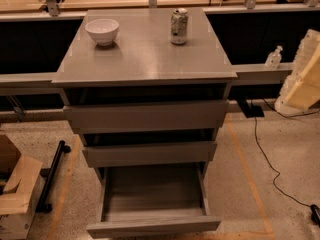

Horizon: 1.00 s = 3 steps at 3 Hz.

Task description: Close bottom drawer

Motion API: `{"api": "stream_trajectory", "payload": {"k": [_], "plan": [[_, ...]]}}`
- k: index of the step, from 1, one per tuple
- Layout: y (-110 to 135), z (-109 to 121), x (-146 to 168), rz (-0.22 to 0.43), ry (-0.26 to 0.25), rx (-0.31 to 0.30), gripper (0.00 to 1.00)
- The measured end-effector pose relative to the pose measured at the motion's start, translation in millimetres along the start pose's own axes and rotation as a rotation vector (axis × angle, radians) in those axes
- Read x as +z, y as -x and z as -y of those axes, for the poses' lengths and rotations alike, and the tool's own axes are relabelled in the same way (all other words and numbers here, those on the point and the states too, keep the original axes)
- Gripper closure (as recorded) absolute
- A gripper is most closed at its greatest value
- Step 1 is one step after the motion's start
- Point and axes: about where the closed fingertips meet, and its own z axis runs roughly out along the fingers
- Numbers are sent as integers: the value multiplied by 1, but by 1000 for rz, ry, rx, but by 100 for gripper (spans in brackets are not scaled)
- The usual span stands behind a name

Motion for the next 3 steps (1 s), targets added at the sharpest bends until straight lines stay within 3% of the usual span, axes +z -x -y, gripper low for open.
{"api": "stream_trajectory", "payload": {"k": [3], "plan": [[0,-1,1,-1,1,-1,1]]}}
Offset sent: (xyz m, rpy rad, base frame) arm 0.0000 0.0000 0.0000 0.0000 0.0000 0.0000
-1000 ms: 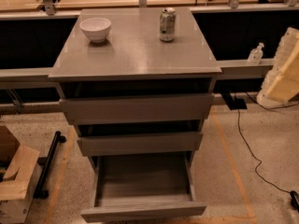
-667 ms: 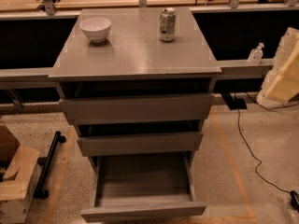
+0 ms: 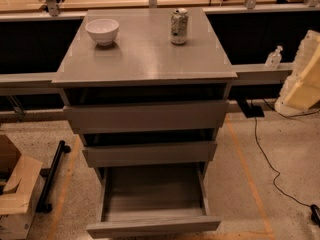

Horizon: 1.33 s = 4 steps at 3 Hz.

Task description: Close bottom drawer

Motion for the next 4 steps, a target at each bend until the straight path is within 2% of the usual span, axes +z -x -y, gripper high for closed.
{"api": "stream_trajectory", "payload": {"k": [1,2,3,4], "plan": [[-8,-10,21,-4,28,-26,17],[-28,-22,56,-28,76,-17,40],[-17,-12,39,-49,20,-41,64],[-12,-15,34,-49,16,-49,86]]}}
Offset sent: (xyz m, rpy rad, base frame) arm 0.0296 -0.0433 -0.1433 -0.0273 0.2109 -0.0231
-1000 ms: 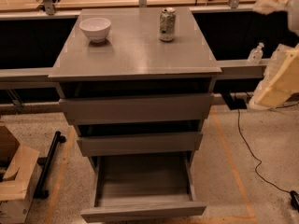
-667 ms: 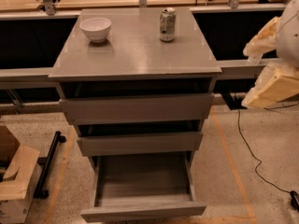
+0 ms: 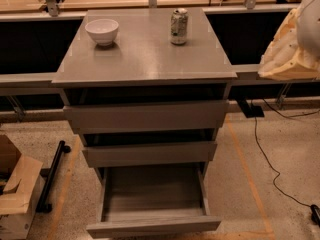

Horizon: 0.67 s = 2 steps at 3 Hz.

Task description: Close bottom drawer

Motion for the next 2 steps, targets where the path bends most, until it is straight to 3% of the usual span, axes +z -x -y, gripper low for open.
{"api": "stream_trajectory", "payload": {"k": [1,2], "plan": [[-12,-23,39,26,69,31,100],[-30,-57,104,60,156,58,100]]}}
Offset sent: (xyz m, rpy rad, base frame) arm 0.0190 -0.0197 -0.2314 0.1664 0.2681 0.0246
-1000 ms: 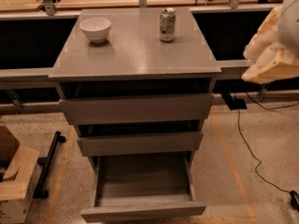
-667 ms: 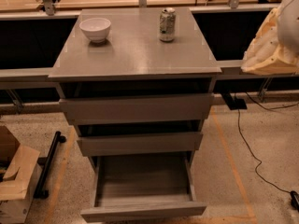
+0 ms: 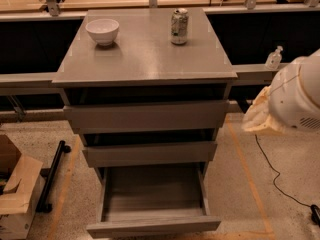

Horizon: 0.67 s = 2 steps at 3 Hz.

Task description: Close bottom drawer

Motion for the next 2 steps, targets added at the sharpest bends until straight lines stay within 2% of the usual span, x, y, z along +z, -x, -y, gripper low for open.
{"api": "stream_trajectory", "payload": {"k": [1,2], "plan": [[-19,-20,74,15,78,-1,100],[-20,-21,77,15,79,2,100]]}}
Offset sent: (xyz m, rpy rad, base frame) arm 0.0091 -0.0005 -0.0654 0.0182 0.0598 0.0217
